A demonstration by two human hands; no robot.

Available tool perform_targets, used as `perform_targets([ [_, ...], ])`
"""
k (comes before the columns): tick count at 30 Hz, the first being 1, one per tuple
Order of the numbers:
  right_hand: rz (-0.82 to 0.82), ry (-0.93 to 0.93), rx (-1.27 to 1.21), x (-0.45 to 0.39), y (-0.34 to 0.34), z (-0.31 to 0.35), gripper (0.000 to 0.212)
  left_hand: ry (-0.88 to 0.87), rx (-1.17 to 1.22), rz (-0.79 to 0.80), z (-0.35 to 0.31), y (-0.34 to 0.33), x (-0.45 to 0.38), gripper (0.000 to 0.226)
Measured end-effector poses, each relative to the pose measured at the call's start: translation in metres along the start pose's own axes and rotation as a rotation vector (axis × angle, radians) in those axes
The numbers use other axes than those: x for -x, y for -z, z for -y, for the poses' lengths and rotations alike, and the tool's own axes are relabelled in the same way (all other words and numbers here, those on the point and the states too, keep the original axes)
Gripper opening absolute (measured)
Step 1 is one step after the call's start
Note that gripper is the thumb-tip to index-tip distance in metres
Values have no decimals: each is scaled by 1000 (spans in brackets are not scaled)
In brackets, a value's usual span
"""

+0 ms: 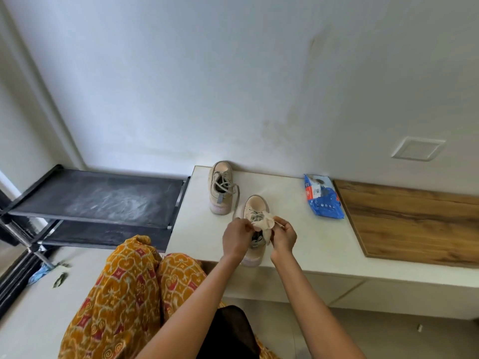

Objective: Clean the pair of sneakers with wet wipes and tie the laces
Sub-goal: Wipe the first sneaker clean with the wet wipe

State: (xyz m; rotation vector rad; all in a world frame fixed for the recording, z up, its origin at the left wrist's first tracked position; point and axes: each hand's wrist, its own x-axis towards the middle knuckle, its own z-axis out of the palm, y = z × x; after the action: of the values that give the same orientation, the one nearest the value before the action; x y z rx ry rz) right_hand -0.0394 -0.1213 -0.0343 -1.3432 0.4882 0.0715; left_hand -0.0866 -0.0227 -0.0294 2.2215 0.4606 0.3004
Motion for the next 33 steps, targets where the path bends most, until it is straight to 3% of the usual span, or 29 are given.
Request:
perform_targets([
  [8,26,-19,-334,-1,3,12,26,-489,-269,121,21,5,21,29],
  [11,-13,-30,-348,-8,4,14,25,-662,-463,124,23,1,25,19],
  [16,-21,-11,-298,-22,5,14,20,-786,-507,215,15,4,4,3],
  [23,-46,76,-114,-40,6,-2,20,-711,-617,126,39,42,-27,6],
  [28,-153,170,-48,-48,0,-4,29,-668,-725,-6,49,35,-16,35],
  [31,-87,240,41,-49,-8,-6,23,-501,-757,69,54,14,1,62],
  [33,33,334,230,-45,-16,-9,13,-409,-820,143,54,5,9,71],
])
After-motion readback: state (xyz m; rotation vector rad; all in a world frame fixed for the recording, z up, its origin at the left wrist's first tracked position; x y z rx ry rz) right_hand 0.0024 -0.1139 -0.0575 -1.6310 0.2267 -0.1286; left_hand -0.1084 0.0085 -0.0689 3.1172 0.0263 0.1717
